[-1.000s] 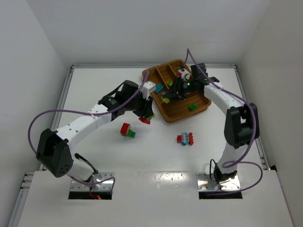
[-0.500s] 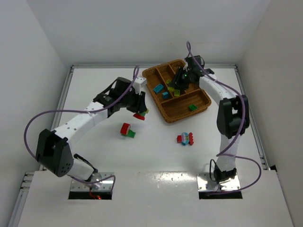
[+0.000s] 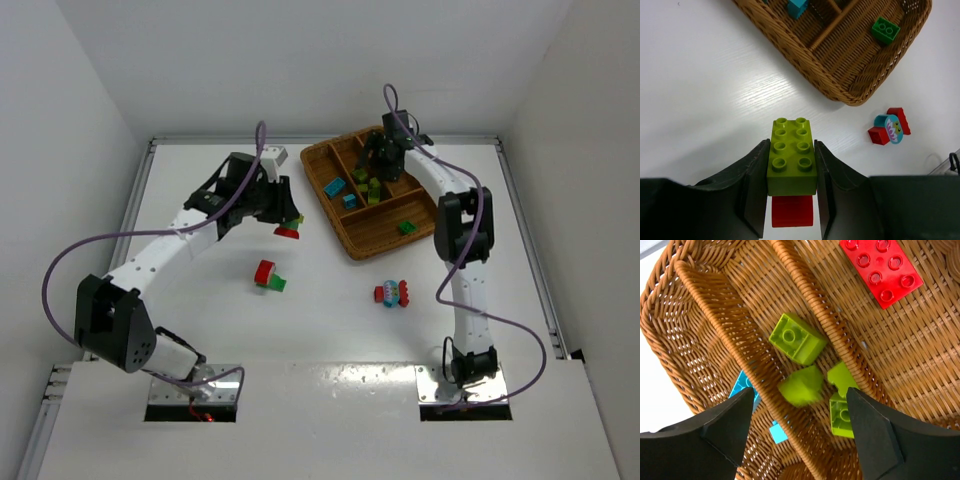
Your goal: Sort the legos into containers by color
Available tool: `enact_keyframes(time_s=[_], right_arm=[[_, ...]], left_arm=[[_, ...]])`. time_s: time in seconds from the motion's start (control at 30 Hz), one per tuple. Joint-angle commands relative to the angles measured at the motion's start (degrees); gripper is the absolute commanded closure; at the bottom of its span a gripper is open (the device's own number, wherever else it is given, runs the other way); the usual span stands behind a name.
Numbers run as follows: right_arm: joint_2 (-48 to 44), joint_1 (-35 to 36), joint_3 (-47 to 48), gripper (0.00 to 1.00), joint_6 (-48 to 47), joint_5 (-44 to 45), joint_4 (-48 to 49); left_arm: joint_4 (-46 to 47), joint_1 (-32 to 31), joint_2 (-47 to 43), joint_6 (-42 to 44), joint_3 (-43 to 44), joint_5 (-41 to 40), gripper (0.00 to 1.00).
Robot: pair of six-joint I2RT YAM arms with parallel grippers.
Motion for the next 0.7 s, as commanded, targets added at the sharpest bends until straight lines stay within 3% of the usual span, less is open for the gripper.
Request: enact_keyframes(time_s=[0.0,0.07,0.13,0.27,0.37,0.5,0.67], right_arm=[[-6.4,0.0,-0.1,0.27,-0.4,-0.1,1.0],[-11.4,0.0,-5.6,0.35,-0.9,-1.5,3.3],[-21.1,0.0,-17.3,0.38,-1.7,-5.4,9.1],[-36.2,2.5,-39.3,0.37,-3.0,-14.6,17.9],[-45.4,8.3,-48.6,0.30,-4.3,-16.5,21.9],[-51.7,16.9,-54.6,0.24,1.6,-15.7,28.0],[-51.0,23.7,-53.8,0.19,3.8,-11.4,32.0]], left_arm=[[2.7,2.1,-2.1,-3.6,2.5,3.0,1.00],[3.3,2.8,-2.1,-4.8,2.0,3.5,1.00],[3.8,4.1,-2.1,-7.1,2.0,2.7,1.00],[3.8,4.7,-2.1,-12.5,2.0,-1.0,1.00],[3.3,5.2,-1.5,-16.3,2.0,-2.5,1.00],[2.7,4.6,-2.0,-20.6,1.5,-6.1,1.00],[2.2,4.1,-3.3,-23.0,2.0,-7.5,1.00]])
